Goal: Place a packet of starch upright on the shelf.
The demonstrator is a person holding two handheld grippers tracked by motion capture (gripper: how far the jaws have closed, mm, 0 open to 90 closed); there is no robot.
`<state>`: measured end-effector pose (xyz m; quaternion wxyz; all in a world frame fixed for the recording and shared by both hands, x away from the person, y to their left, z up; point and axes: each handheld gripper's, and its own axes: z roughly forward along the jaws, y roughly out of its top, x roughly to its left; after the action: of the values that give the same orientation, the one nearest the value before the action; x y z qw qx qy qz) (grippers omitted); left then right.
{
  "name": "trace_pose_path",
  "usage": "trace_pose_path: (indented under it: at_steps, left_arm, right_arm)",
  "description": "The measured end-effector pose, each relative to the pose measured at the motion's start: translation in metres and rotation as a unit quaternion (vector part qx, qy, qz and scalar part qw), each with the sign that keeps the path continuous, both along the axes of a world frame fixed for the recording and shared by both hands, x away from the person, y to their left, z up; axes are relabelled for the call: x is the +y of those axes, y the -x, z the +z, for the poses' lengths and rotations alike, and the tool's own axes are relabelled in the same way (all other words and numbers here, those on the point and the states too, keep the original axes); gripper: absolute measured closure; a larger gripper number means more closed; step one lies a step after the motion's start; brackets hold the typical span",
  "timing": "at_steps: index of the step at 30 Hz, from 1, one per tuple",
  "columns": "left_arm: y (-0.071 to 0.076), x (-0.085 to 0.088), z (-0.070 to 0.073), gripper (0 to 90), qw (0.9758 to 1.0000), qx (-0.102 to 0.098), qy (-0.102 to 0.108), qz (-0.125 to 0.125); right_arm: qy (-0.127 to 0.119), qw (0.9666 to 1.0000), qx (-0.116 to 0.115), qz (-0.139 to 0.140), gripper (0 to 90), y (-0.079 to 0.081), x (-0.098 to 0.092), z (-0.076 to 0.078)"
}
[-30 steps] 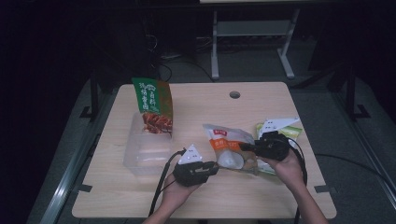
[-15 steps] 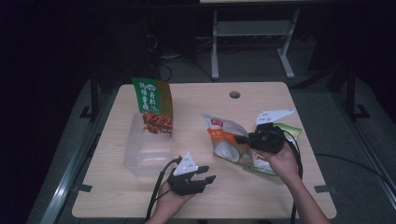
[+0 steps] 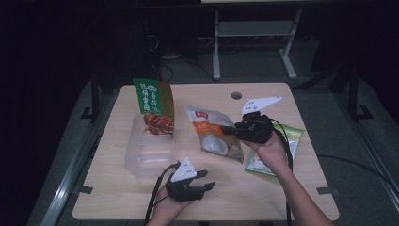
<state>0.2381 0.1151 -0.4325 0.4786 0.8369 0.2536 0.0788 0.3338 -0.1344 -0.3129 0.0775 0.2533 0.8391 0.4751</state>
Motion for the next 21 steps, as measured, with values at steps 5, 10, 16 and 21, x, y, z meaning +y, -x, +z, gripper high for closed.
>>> trace_pose_path:
  at_steps: [5, 10, 16, 21]
  left_arm:
    - [0.000, 0.002, -0.002, 49.3, 1.0000, 0.000, -0.002, -0.002]
    - [0.002, 0.003, -0.004, 48.6, 1.0000, 0.000, 0.004, 0.000]
    - [0.002, 0.007, -0.003, 46.7, 0.9999, -0.002, 0.008, 0.007]
    - [0.001, 0.008, -0.001, 45.3, 0.9998, -0.008, 0.013, 0.009]
  right_arm:
    - [-0.001, 0.9999, -0.004, 0.014, 89.9, -0.005, 0.017, 0.007]
    - [0.002, 0.9998, -0.001, 0.022, 89.9, -0.009, 0.031, 0.012]
    - [0.002, 0.9991, -0.015, 0.039, 89.9, -0.016, 0.049, 0.020]
    - [-0.002, 0.9986, -0.011, 0.051, 89.9, -0.021, 0.067, 0.026]
